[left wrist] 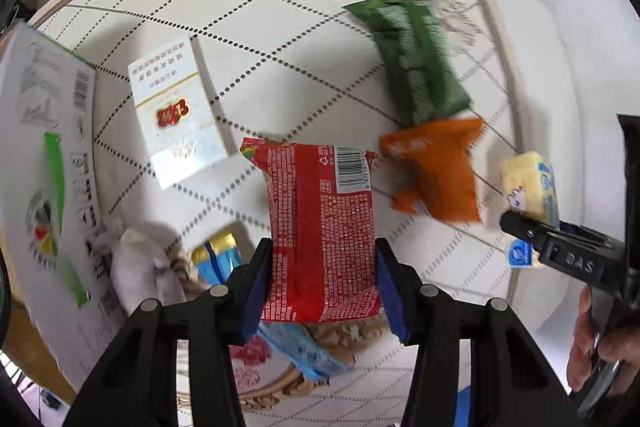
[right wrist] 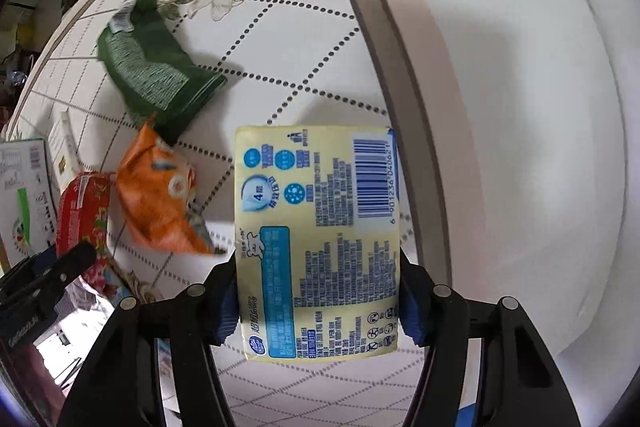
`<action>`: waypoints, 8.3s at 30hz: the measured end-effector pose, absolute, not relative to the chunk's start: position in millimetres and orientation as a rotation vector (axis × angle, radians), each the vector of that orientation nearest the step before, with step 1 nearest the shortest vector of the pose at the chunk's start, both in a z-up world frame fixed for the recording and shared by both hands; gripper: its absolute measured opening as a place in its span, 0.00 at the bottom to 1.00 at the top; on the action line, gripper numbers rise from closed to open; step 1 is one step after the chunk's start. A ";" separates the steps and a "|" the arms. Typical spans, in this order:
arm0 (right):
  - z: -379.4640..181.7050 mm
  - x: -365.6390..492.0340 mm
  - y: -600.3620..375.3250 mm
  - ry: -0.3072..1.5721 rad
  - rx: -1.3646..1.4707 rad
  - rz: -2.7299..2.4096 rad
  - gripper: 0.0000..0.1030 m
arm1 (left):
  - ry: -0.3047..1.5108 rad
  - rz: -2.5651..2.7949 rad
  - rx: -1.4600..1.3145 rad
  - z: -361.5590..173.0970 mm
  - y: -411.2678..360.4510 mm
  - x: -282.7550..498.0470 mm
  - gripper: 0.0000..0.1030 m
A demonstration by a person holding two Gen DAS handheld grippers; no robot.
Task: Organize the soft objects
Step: 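Carry the biscuit box with the right gripper into the cardboard box and release, then grasp the red snack bag with the left gripper while the right gripper grasps the orange bag, then place the red bag with the left gripper into the box while the right places the orange bag, then move both grippers back over the remaining items on the table, then grasp the white box with the left gripper while the right gripper grasps the green bag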
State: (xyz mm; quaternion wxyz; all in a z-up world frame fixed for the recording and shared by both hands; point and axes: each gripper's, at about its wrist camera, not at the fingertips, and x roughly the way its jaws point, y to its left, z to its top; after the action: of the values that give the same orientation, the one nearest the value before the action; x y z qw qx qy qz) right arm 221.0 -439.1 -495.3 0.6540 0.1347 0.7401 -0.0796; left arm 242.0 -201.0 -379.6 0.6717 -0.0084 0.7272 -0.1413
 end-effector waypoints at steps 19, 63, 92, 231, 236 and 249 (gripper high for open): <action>-399.3 207.4 -295.5 1.452 0.368 0.092 0.63 | 1.312 -0.359 -0.023 -234.4 -63.2 236.1 0.21; -334.1 299.9 -68.9 1.181 0.354 0.201 1.00 | 1.213 -0.194 -0.045 -261.1 125.7 312.3 0.96; -481.7 219.0 -389.1 1.498 0.374 0.045 1.00 | 1.788 -0.512 0.731 -446.3 -217.3 307.6 1.00; -422.7 267.7 -402.6 1.448 0.374 -0.051 1.00 | 1.715 -0.124 -0.108 -392.0 -144.0 375.8 0.94; -448.3 302.6 -388.5 1.485 0.319 0.000 1.00 | 1.784 -0.039 -0.092 -429.8 -144.6 390.4 0.94; -539.9 380.3 -362.0 1.633 0.248 0.087 0.82 | 1.765 -0.096 -0.007 -443.9 -161.7 404.1 0.27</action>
State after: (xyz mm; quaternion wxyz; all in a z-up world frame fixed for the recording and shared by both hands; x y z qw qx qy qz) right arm 380.3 -362.0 -539.9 0.6771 0.1102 0.7266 0.0386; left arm 404.1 -161.7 -443.9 0.6343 -0.0032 0.7719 -0.0420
